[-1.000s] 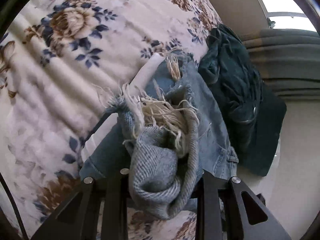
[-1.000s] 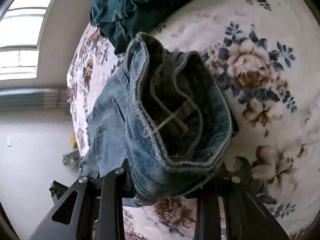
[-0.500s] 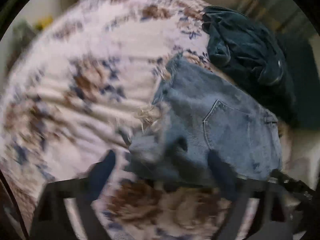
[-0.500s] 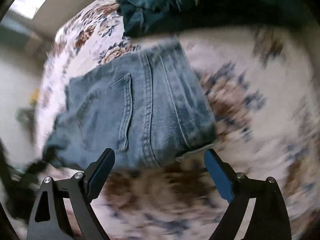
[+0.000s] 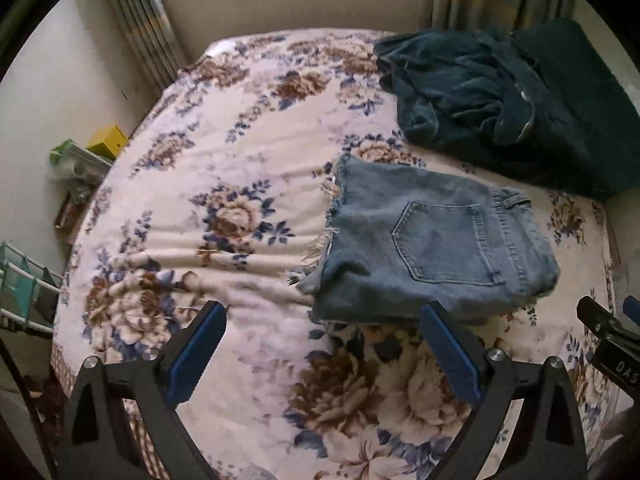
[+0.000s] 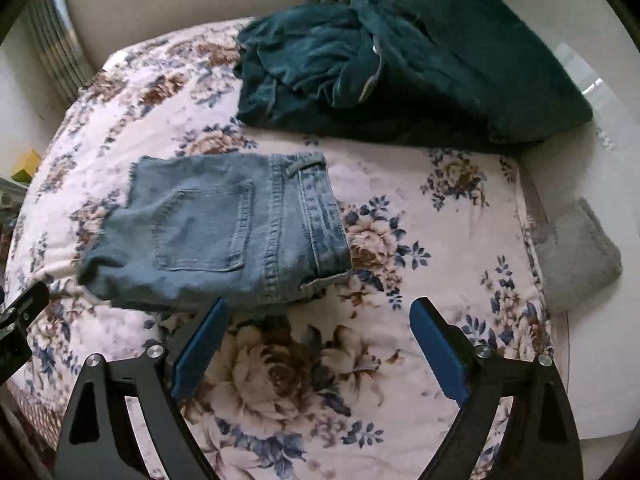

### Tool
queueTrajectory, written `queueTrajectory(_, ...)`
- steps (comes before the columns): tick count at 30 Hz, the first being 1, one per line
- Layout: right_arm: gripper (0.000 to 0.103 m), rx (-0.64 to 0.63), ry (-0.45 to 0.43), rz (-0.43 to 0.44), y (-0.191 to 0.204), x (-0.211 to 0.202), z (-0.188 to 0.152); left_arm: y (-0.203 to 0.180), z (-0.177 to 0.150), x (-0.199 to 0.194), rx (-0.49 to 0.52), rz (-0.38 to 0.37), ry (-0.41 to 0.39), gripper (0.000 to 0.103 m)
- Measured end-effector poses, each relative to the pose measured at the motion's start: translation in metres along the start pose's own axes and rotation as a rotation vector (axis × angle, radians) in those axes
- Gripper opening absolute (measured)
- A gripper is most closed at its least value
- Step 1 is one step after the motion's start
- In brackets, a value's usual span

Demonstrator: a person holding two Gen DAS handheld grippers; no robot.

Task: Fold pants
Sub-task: 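Carry the folded shorts with both grippers and lay them on the bed, then place the folded shorts on top of the jeans stack with both grippers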

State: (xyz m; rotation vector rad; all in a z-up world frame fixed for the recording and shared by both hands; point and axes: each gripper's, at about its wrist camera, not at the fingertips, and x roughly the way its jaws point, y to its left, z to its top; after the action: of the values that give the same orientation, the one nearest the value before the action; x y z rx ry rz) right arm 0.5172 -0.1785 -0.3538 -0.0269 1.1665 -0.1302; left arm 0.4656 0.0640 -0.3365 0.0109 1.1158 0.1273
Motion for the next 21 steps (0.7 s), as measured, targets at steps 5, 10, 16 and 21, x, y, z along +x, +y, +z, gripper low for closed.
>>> queueTrajectory(5,0.094,-0.018,-0.09,0.01,0.003,-0.069,-0.025,0.009,-0.023,-0.067,-0.007,0.016,-0.079,0.099)
queueTrajectory(10,0.094,-0.023,-0.17,0.03,-0.005,-0.151,-0.065,0.013,-0.053,-0.134,-0.019,0.005,-0.144,0.099)
queueTrajectory(16,0.094,-0.028,-0.226,0.074,-0.021,-0.235,-0.116,0.015,-0.097,-0.214,-0.03,-0.008,-0.218,0.099)
queueTrajectory(21,0.094,-0.031,-0.275,0.115,-0.043,-0.302,-0.157,0.015,-0.132,-0.276,-0.029,-0.008,-0.271,0.099)
